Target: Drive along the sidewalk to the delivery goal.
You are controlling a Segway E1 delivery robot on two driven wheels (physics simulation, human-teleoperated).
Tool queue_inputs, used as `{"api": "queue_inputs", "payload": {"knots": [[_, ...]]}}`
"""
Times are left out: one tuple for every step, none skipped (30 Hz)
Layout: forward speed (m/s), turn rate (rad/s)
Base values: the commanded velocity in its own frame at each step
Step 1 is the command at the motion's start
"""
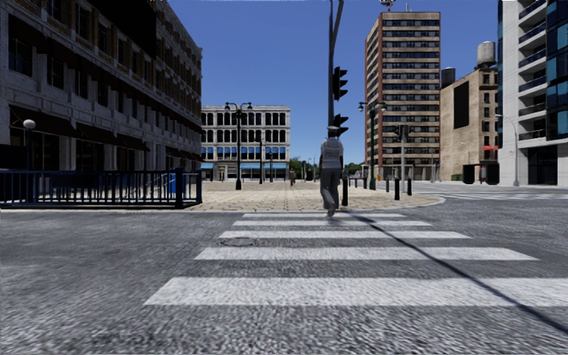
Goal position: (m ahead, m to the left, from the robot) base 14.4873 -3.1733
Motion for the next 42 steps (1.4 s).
{"api": "queue_inputs", "payload": {"knots": [[1.71, 0.0], [1.7, 0.0], [1.68, 0.0], [1.67, 0.02], [1.67, 0.02], [1.66, 0.17], [1.66, 0.24], [1.66, 0.26], [1.66, 0.25], [1.66, 0.02], [1.66, 0.02], [1.66, 0.0], [1.66, 0.0], [1.66, 0.0], [1.66, 0.0], [1.66, 0.0], [1.66, 0.0], [1.66, 0.0], [1.66, 0.0], [1.66, 0.0], [1.66, 0.0], [1.66, 0.0], [1.66, 0.0], [1.66, 0.0], [1.66, 0.0], [1.66, 0.0], [1.66, 0.0], [1.66, 0.0], [1.66, 0.0], [1.66, 0.0], [1.66, 0.0], [1.66, 0.0], [1.66, 0.0], [1.66, 0.0], [1.66, 0.0], [1.66, 0.0], [1.66, 0.0], [1.66, 0.0], [1.66, 0.0], [1.66, 0.0], [1.66, 0.0], [1.66, 0.0]]}}
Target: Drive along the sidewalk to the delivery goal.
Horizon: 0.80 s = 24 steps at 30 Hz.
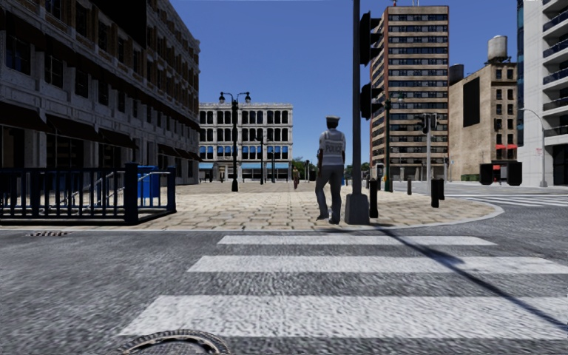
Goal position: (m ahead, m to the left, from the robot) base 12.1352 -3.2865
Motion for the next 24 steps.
{"api": "queue_inputs", "payload": {"knots": [[1.66, 0.0], [1.66, 0.0], [1.65, 0.0], [1.65, 0.0], [1.65, 0.0], [1.65, 0.0], [1.65, 0.0], [1.66, 0.0], [1.66, 0.0], [1.66, 0.0], [1.66, 0.0], [1.66, 0.0], [1.66, 0.0], [1.66, 0.0], [1.66, 0.0], [1.66, 0.0], [1.66, 0.0], [1.66, 0.0], [1.66, 0.0], [1.66, 0.0], [1.66, 0.0], [1.66, 0.0], [1.66, 0.0], [1.66, 0.0]]}}
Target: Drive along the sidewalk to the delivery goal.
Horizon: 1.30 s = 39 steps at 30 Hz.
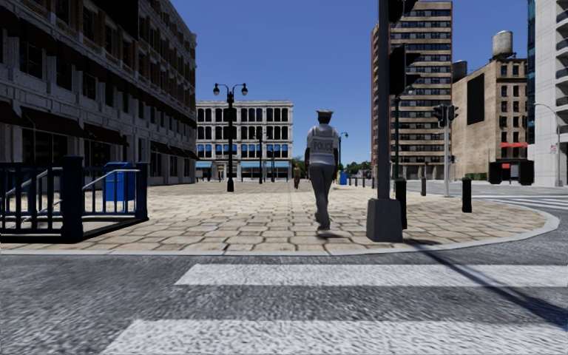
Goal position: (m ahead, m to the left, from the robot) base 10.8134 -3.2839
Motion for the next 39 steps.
{"api": "queue_inputs", "payload": {"knots": [[1.66, 0.0], [1.66, 0.0], [1.66, 0.0], [1.66, 0.0], [1.66, 0.0], [1.66, 0.0], [1.66, 0.0], [1.66, 0.0], [1.66, 0.0], [1.66, 0.0], [1.65, 0.0], [1.65, 0.0], [1.65, 0.0], [1.65, 0.0], [1.65, 0.0], [1.65, 0.0], [1.65, 0.0], [1.65, 0.0], [1.65, 0.0], [1.65, 0.0], [1.65, 0.0], [1.65, 0.0], [1.65, 0.0], [1.65, 0.0], [1.65, 0.0], [1.64, 0.0], [1.64, 0.0], [1.62, 0.0], [1.6, 0.0], [1.58, 0.0], [1.57, 0.0], [1.57, 0.0], [1.57, 0.0], [1.57, 0.0], [1.53, 0.0], [1.44, 0.0], [1.35, 0.0], [1.35, 0.0], [1.3, 0.0]]}}
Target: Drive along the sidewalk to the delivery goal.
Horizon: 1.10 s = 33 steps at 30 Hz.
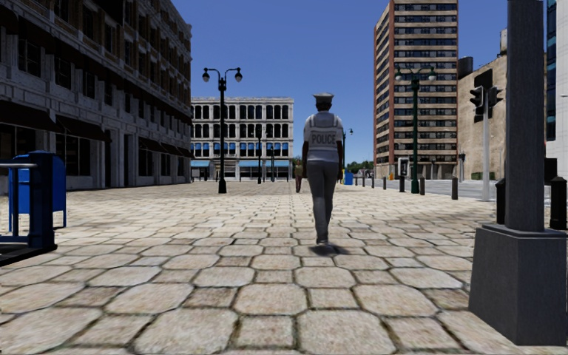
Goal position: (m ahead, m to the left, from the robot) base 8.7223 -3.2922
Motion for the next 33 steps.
{"api": "queue_inputs", "payload": {"knots": [[1.29, 0.0], [1.28, 0.0], [1.28, 0.0], [1.28, 0.0], [1.28, 0.0], [1.28, 0.0], [1.28, 0.0], [1.28, 0.0], [1.28, 0.0], [1.28, 0.0], [1.28, 0.0], [1.28, 0.0], [1.27, 0.0], [1.27, 0.0], [1.27, 0.0], [1.27, 0.0], [1.26, -0.15], [1.23, -0.19], [1.23, -0.19], [1.2, -0.2], [1.19, -0.21], [1.18, -0.35], [1.18, -0.51], [1.18, -0.51], [1.18, -0.6], [1.18, -0.62], [1.18, -0.62], [1.18, -0.63], [1.18, -0.63], [1.18, -0.63], [1.18, -0.63], [1.18, -0.63], [1.17, -0.63]]}}
